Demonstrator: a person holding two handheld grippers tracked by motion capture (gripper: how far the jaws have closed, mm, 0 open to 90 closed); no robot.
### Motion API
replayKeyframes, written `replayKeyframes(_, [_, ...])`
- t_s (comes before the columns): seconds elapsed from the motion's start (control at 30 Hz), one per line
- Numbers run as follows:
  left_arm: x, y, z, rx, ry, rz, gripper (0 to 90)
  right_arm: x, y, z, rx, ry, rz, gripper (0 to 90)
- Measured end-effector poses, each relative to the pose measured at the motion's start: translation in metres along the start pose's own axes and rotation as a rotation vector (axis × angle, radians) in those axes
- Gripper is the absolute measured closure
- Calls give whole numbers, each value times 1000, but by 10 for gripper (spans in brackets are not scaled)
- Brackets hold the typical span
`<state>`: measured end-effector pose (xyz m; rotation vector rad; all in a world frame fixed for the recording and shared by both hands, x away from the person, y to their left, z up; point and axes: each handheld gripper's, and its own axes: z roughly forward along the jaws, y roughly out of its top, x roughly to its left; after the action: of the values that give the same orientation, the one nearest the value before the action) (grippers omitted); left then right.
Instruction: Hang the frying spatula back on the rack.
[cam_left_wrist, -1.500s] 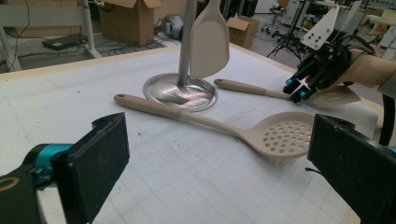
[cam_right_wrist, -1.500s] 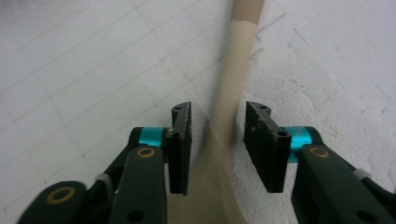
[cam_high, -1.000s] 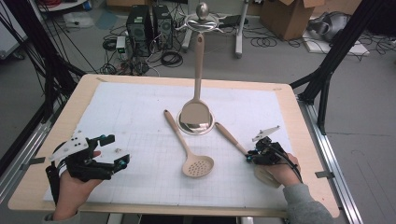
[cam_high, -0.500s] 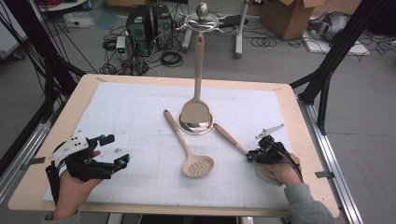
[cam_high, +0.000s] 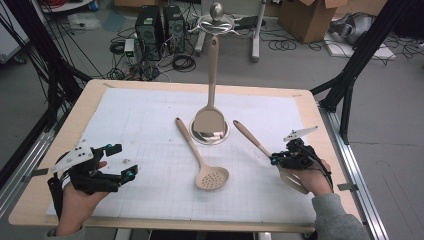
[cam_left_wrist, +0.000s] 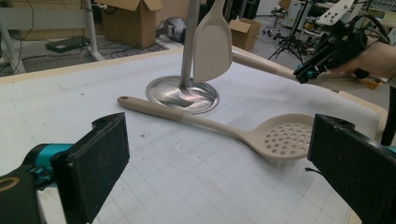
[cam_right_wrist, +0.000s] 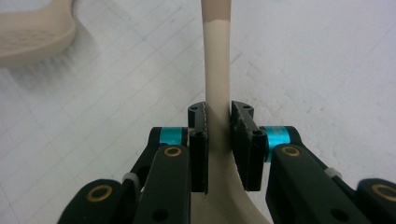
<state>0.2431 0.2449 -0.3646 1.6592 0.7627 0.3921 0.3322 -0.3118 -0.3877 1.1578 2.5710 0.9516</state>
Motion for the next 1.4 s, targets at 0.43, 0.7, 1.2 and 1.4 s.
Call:
replayKeyframes(0.43, [0,0,-1,1,1,-1,61,0,16,-26,-73,-14,-14,778])
replayKeyframes(0.7, [0,0,-1,0,-2,-4,61,0,27,-42,-126,-33,1,778])
replayKeyframes(1.2, [0,0,-1,-3,-1,-4,60,6,48,-66,-195,-36,-32,778])
replayKeyframes(1.4, [0,0,-2,-7,-1,-7,60,9,55,-76,-223,-33,-47,778])
